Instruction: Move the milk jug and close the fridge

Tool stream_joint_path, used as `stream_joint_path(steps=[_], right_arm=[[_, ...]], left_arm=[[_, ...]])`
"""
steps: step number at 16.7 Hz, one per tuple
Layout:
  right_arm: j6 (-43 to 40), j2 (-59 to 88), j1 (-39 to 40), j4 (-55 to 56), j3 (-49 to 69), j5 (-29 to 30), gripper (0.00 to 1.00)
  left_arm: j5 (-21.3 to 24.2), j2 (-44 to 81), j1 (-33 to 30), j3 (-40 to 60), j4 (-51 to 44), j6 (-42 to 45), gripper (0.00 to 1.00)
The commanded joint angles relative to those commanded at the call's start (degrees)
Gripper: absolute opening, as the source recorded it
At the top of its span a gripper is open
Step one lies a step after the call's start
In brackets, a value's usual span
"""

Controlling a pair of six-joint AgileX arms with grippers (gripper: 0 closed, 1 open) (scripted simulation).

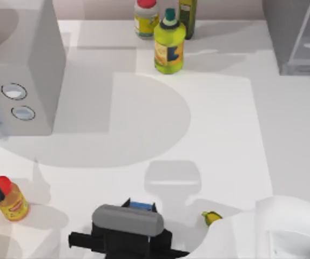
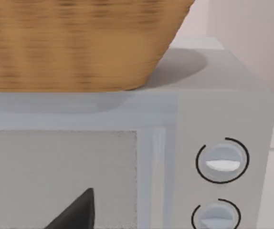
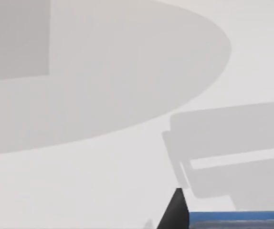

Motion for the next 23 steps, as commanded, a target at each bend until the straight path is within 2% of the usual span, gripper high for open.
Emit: stream_joint_path(steps=[1, 2, 23], right_arm=[[0.0, 0.0, 0.0, 0.0, 0.0, 0.0, 0.02], [0.0, 0.0, 0.0, 0.0, 0.0, 0.0, 0.0], [-0.1, -3.6, 0.2, -5.0, 1.3, 0.0, 0.0]], left_arm=[[0.0, 0.0, 0.0, 0.0, 0.0, 0.0, 1.0], [0.0, 0.0, 0.0, 0.0, 0.0, 0.0, 1.0], [0.0, 0.0, 0.0, 0.0, 0.0, 0.0, 1.0]])
